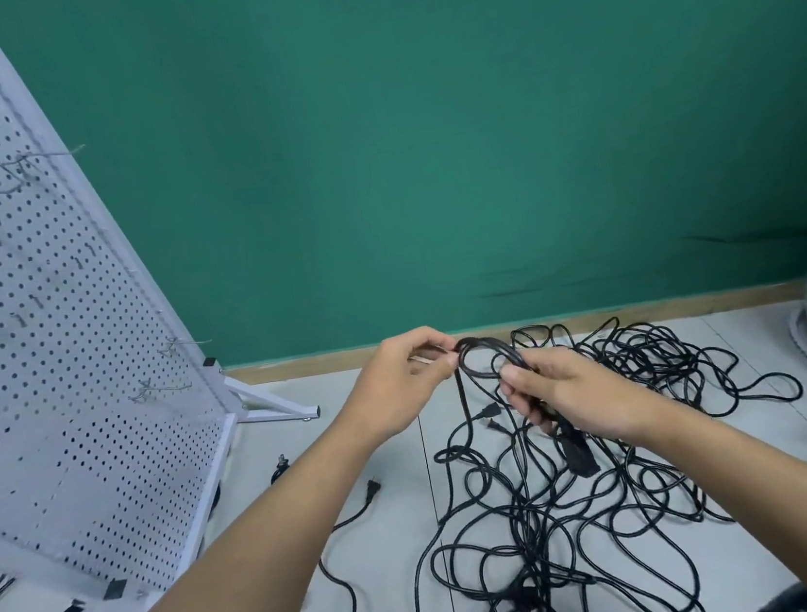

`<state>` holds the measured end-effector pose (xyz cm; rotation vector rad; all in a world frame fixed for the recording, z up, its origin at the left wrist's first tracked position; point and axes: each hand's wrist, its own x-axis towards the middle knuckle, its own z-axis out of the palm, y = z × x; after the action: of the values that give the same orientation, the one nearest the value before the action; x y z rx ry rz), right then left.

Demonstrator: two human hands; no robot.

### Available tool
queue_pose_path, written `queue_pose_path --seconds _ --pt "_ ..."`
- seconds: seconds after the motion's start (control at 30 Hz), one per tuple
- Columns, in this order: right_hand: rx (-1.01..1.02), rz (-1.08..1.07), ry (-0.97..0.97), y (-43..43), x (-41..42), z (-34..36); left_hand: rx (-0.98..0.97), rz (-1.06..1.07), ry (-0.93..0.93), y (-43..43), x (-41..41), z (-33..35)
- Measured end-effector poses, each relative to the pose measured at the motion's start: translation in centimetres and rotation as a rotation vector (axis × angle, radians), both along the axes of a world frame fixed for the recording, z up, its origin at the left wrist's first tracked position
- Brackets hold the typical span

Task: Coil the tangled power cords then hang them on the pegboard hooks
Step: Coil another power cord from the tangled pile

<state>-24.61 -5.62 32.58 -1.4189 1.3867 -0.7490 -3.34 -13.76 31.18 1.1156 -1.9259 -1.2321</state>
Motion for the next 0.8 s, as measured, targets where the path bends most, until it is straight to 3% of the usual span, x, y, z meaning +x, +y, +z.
queue_pose_path --seconds 0.1,0.27,0.4,0.5,0.57,0.7,0.8 --pt "-0.091 -0.040 0.006 -0.3 -0.3 -0.1 0.046 -0.032 -0.014 0.1 -0.2 -0.3" --pt "-0.245 -0.178 0.074 -0.6 0.2 -1.1 0.211 0.061 0.216 1.2 -1.8 1.0" --pt "-0.171 -0.174 -0.055 -1.0 1.2 -1.4 0.304 0.164 0.337 1.7 -2.7 1.4" --pt "-0.116 -0.145 -0.043 -1.0 1.4 -1.1 0.347 0.189 0.382 1.7 -2.9 1.5" --pt "-0.093 -0.131 -0.053 -0.9 1.6 -1.1 0.296 0.193 0.359 1.9 -2.9 1.7" --pt "-0.020 -0.166 -0.040 -0.8 2.0 -0.8 0.002 0.186 0.171 1.4 -2.8 1.1" --pt "-0.045 -0.230 -0.103 -0.7 1.9 0.3 0.087 0.121 0.092 1.0 -2.1 0.3"
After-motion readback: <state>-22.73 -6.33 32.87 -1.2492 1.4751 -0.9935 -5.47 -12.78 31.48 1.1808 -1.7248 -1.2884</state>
